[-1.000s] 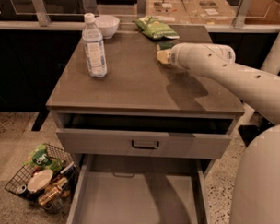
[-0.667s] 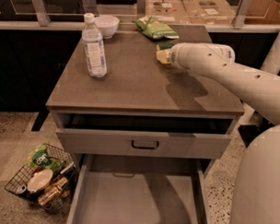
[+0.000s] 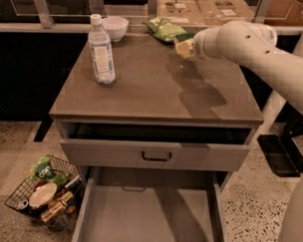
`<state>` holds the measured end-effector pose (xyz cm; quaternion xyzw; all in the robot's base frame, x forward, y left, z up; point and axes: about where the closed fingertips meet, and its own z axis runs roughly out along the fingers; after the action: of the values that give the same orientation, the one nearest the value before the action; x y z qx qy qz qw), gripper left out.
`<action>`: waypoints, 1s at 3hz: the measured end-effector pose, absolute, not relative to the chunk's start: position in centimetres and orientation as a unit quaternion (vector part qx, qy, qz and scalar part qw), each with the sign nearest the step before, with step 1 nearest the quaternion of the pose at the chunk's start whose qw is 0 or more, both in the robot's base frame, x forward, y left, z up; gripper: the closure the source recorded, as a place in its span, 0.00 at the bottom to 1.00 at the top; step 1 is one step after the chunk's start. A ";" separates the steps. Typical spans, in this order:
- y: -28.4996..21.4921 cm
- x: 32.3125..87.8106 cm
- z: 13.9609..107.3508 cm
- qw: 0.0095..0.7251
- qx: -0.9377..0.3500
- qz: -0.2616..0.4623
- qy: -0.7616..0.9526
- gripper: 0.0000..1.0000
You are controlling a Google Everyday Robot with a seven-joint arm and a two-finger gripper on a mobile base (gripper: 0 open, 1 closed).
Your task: Place sponge into middle drawer
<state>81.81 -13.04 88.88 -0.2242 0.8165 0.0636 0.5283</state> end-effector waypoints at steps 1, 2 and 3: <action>-15.3 78.3 92.6 0.536 -0.256 0.052 0.803 1.00; -18.6 74.7 94.8 0.552 -0.277 0.039 0.786 1.00; -21.8 70.3 96.3 0.563 -0.297 0.037 0.771 1.00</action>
Offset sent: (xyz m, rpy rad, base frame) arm -0.1262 -0.1185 0.0886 -0.1352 -0.1733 0.0891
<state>70.31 -21.81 96.31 -0.2966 0.7708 0.0370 0.5626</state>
